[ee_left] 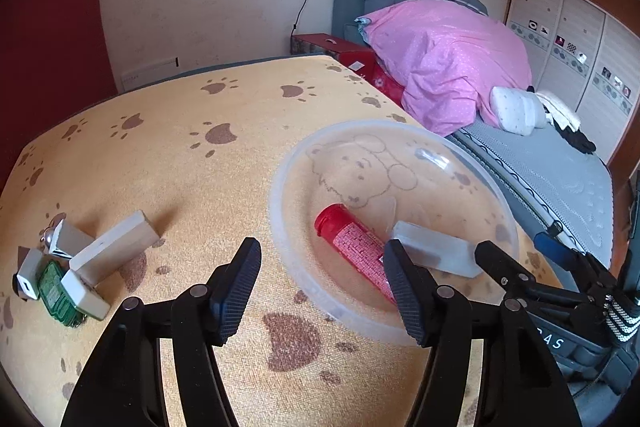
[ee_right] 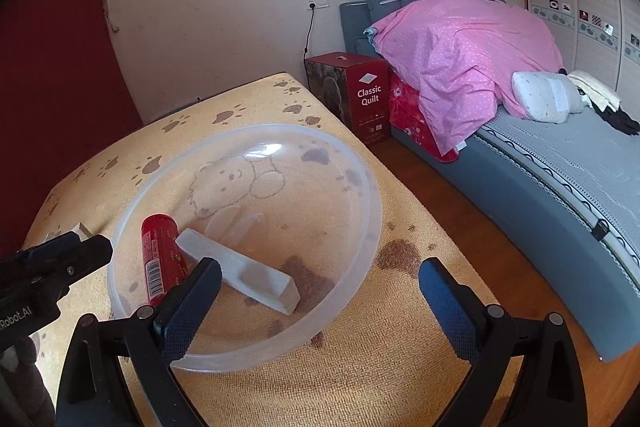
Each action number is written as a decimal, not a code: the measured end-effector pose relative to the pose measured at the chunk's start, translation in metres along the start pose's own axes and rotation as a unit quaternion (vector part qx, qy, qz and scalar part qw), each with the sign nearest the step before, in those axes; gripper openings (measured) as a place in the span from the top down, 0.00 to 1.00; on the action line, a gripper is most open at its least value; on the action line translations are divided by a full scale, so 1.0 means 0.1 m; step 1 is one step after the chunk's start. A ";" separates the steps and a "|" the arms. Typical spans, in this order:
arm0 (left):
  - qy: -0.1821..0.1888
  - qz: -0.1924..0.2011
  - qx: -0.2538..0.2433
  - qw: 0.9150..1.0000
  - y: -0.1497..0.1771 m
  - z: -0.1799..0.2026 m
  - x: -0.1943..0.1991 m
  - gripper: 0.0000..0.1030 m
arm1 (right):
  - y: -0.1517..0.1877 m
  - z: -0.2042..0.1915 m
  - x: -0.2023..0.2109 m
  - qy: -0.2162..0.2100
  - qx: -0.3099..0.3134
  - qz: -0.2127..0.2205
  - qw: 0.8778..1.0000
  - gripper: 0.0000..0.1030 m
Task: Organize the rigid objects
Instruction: 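Lower the red bottle into the clear bowl and open the left gripper, then move the left gripper to the black bristled cap and grasp it, then grasp the green-and-white mahjong tile with the right gripper while the left gripper holds the black cap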
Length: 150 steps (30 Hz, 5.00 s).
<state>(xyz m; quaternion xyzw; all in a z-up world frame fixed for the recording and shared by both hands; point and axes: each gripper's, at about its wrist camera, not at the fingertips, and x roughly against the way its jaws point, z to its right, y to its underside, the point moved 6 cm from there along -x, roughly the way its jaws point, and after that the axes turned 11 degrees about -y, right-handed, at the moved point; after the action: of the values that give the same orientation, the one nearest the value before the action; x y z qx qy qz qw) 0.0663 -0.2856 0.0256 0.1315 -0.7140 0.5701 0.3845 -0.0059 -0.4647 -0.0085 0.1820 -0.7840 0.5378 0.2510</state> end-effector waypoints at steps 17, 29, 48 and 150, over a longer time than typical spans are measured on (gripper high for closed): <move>-0.054 0.005 0.056 0.997 0.13 -0.71 0.12 0.32 | 0.10 -0.48 0.11 -0.067 0.031 -0.004 0.997 0.02; -0.103 0.005 0.123 0.987 0.27 -1.55 0.19 0.32 | 0.19 -0.91 0.14 -0.105 0.059 -0.016 0.993 0.02; -0.178 -0.002 0.180 0.967 0.56 -2.74 0.22 0.33 | 0.43 -1.59 -0.01 -0.151 0.108 -0.066 0.980 0.02; -0.135 0.030 0.227 0.964 0.76 -3.35 0.03 0.76 | 0.52 -2.66 -0.60 -0.208 0.151 -0.151 0.955 0.79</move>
<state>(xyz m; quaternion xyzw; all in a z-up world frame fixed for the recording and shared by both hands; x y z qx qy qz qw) 0.1499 0.0455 -0.0081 0.2695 -0.6144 0.7057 0.2276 0.0660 -0.1967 -0.0042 0.4418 -0.6918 0.5562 0.1299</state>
